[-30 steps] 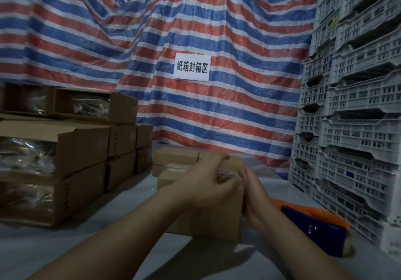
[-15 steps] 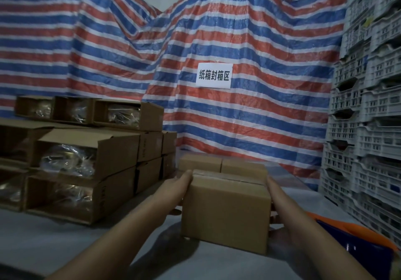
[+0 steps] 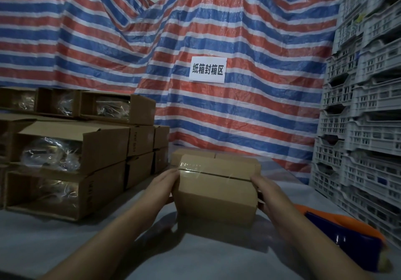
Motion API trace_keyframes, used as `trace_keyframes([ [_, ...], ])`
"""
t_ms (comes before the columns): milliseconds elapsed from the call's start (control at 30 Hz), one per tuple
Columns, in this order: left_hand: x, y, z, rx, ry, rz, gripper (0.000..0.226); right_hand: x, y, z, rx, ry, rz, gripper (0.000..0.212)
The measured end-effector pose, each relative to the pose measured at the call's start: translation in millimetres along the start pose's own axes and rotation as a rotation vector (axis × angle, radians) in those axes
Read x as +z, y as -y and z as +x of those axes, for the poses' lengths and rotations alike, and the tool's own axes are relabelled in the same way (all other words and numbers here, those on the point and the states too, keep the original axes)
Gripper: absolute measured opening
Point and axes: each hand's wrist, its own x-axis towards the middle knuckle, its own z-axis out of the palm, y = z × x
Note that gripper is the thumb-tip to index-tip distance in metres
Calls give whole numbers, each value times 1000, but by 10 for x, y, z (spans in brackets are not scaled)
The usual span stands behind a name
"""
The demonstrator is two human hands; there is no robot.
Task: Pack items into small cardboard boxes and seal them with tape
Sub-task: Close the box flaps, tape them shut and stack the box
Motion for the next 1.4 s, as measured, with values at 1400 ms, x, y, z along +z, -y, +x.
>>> trace_keyframes([
  [1400, 1528, -746, 451, 157, -128, 217, 49, -923, 564, 565, 47, -242, 226, 61],
])
